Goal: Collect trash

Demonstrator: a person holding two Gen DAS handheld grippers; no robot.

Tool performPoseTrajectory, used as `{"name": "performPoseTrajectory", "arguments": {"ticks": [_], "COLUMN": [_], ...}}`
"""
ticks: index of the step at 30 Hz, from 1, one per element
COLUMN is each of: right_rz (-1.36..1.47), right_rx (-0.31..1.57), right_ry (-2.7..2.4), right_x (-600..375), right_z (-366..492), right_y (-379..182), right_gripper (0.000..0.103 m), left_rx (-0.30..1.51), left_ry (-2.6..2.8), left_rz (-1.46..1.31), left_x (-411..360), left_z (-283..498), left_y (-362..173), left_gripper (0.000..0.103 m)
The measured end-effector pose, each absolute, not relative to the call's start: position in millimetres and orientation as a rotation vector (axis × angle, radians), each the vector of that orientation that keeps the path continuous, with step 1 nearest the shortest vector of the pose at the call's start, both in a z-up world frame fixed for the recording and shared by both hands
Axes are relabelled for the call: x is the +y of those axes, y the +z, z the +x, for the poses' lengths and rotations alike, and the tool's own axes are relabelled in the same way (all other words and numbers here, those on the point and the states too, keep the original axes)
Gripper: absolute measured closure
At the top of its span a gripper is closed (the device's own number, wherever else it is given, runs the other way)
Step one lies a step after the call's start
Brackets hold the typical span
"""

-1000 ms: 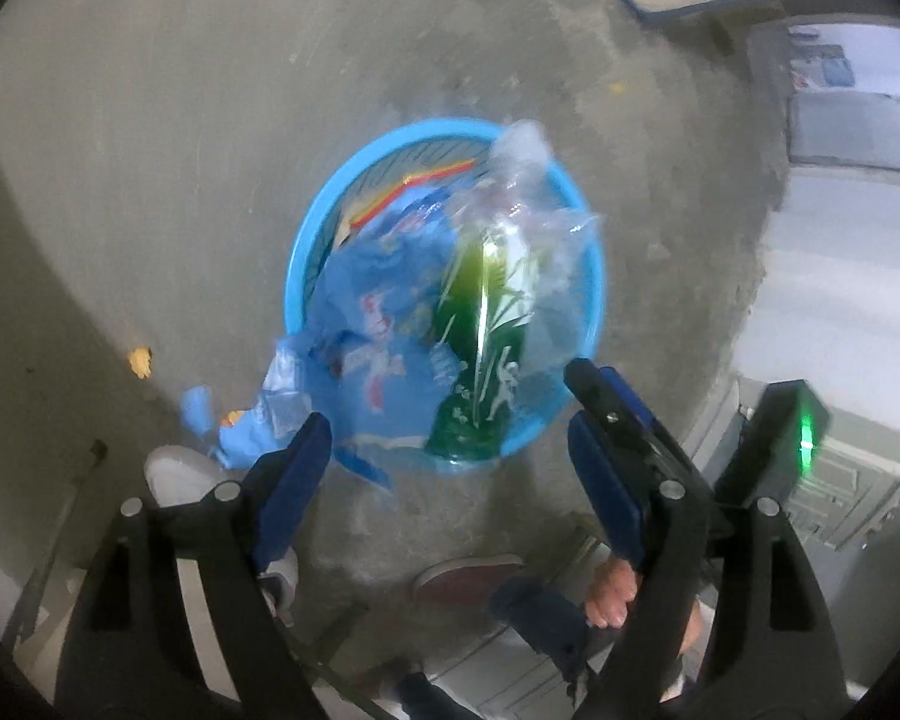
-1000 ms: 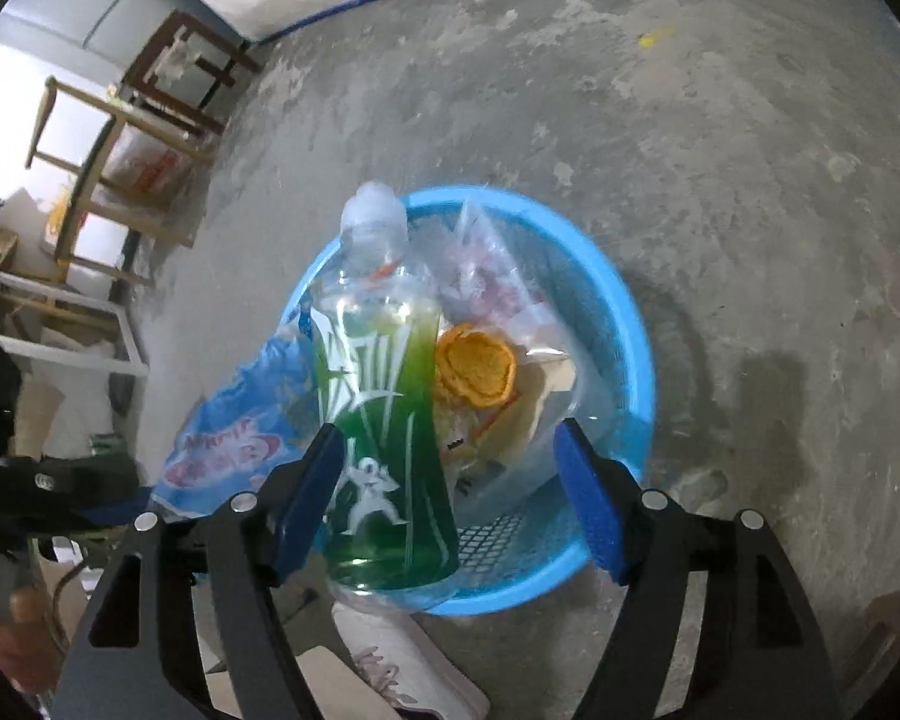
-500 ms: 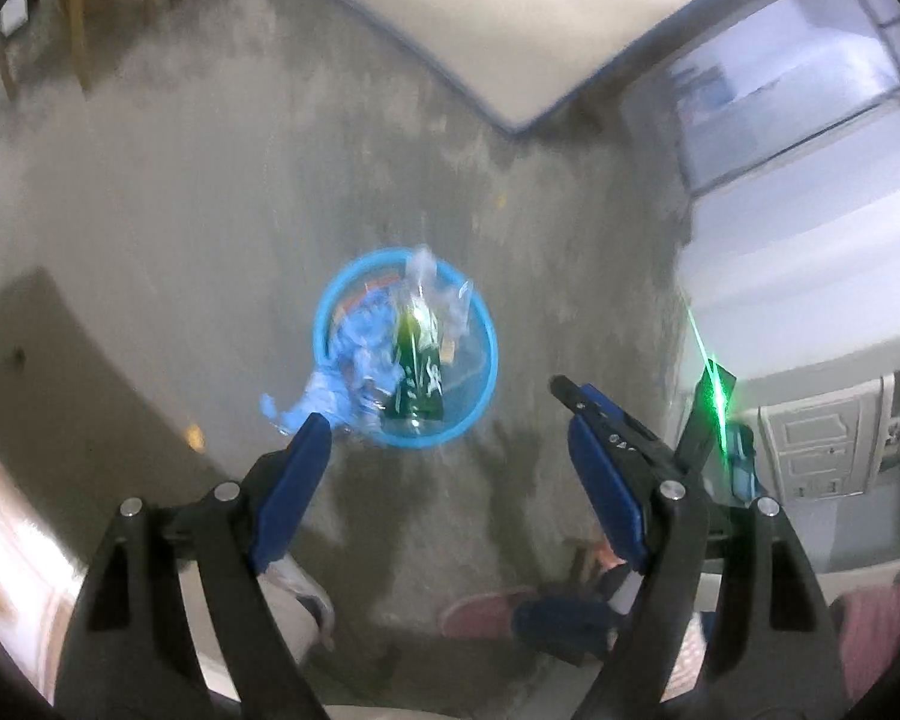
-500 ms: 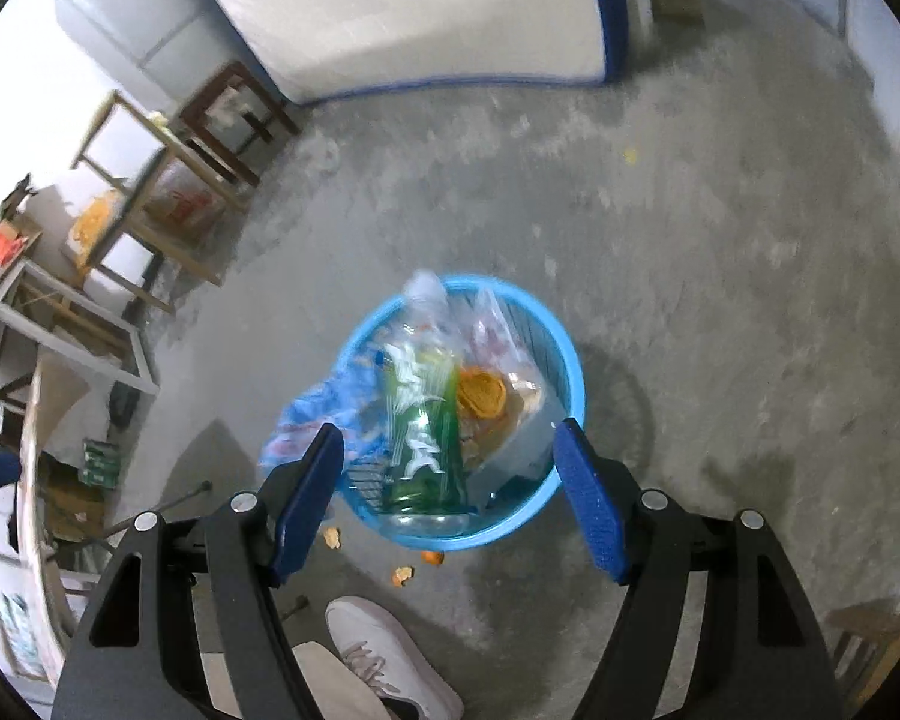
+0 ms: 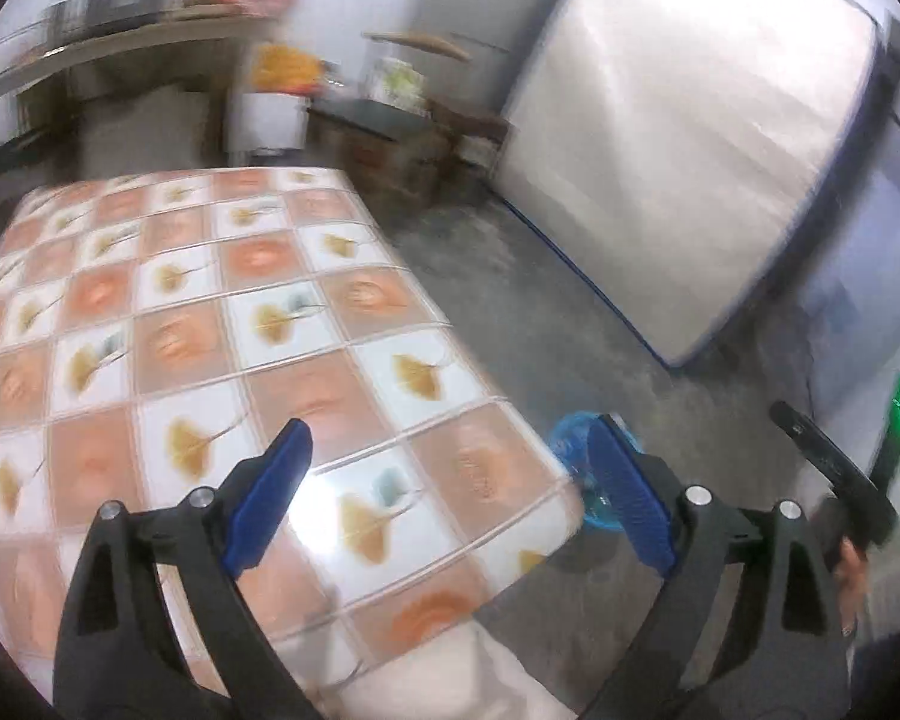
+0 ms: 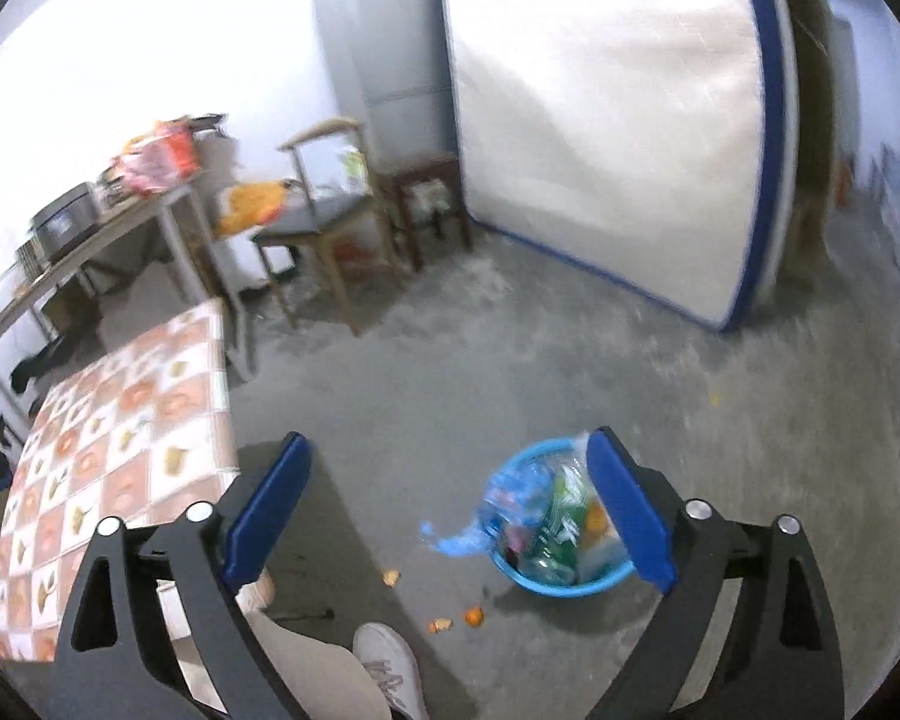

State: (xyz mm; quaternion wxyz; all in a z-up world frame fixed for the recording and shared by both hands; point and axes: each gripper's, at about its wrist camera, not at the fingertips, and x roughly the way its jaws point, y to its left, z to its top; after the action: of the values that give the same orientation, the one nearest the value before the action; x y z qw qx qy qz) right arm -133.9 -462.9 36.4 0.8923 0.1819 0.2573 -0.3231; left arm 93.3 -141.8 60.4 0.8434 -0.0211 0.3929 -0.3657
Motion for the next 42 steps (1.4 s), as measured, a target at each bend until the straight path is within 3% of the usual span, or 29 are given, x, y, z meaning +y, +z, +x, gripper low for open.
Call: {"name": "performPoseTrajectory", "arguments": {"ticks": [7, 17, 42], "right_rz": [0.257, 0.125, 0.106], "right_rx": [0.512, 0.585, 0.667], "right_ry": [-0.599, -0.605, -0.666], "right_x": [-368, -281, -283], "right_z": [-107, -90, -77], "right_y": [65, 47, 43], "right_gripper": [0.007, 0.006, 0.006], "left_rx": [0.734, 0.726, 0.734], "left_ry": [-0.634, -0.459, -0.306], "left_rz": [-0.075, -0.062, 0.026], "left_x": [-105, -79, -90], "left_z": [69, 43, 63], "left_y": [62, 44, 32], "left_gripper": [0.009, 0.008, 0.008]}}
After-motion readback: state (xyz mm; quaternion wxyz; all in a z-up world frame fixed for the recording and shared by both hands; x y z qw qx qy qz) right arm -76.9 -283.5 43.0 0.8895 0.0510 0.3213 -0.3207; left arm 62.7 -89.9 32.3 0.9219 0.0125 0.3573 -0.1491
